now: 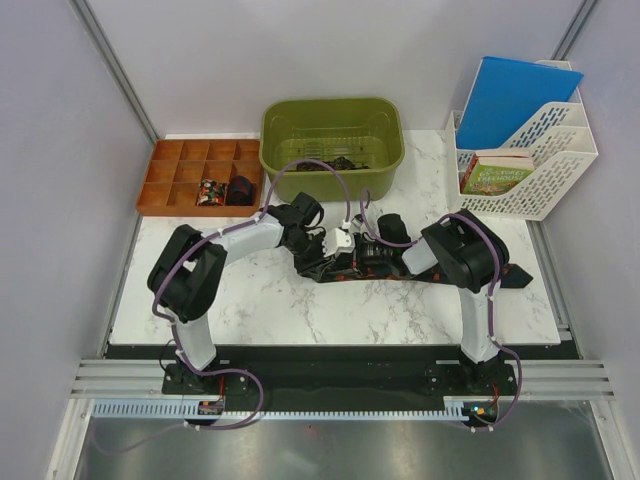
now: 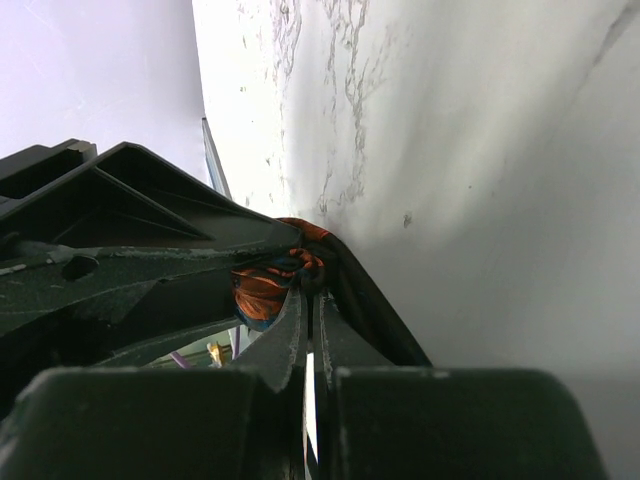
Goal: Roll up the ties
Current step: Roll the tie at the center of the board.
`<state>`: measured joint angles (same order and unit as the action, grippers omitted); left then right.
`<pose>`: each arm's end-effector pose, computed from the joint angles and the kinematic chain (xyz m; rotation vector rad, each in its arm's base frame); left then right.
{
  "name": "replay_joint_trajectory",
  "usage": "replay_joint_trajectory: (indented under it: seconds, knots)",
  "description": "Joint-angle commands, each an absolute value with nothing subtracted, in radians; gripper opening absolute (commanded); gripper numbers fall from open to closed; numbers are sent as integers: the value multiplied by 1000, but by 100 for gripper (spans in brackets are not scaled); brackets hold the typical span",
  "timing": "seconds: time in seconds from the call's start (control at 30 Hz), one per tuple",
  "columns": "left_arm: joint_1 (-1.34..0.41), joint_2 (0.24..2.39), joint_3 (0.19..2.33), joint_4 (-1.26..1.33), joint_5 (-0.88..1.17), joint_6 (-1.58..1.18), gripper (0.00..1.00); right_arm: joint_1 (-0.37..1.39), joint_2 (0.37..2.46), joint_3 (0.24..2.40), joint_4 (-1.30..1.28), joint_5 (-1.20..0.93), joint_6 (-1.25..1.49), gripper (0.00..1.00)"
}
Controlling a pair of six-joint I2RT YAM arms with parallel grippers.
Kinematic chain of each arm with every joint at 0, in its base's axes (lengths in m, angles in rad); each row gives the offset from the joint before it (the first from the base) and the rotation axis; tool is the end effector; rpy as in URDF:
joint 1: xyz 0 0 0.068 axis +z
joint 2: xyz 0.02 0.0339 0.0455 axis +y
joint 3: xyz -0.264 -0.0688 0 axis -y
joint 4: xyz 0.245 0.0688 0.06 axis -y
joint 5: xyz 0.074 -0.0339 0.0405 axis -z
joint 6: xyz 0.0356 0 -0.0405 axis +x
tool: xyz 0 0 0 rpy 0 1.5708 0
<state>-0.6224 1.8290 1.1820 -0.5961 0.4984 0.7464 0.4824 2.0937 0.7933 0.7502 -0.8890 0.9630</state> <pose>0.2768 -0.2196 0.1693 1.8032 2.0294 -0.6612 0.3037 0.1902 0.0717 -0.0493 2.4344 1.7115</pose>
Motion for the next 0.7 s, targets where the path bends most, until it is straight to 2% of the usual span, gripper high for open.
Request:
replay_joint_trajectory:
  seconds: [0.0, 0.13, 0.27, 0.33, 0.5, 0.63, 0.67]
  knots:
    - [-681, 1871, 1223, -495, 526, 719, 37, 502, 2144, 764, 692, -784, 914, 2]
    - [-681, 1881, 1210, -517, 485, 742, 29, 497, 2132, 790, 646, -805, 899, 8]
    - [-673, 1871, 1175, -569, 442, 791, 16, 482, 2095, 810, 585, -813, 882, 17]
    - [-667, 1868, 1157, -583, 433, 811, 14, 468, 2068, 824, 540, -818, 879, 22]
    - [-644, 1876, 1152, -638, 414, 854, 12, 450, 1996, 857, 404, -847, 806, 34]
    - [-634, 1865, 1158, -678, 399, 890, 11, 436, 1933, 906, 267, -859, 712, 50]
    - [-627, 1864, 1158, -686, 399, 897, 11, 434, 1927, 914, 223, -865, 694, 51]
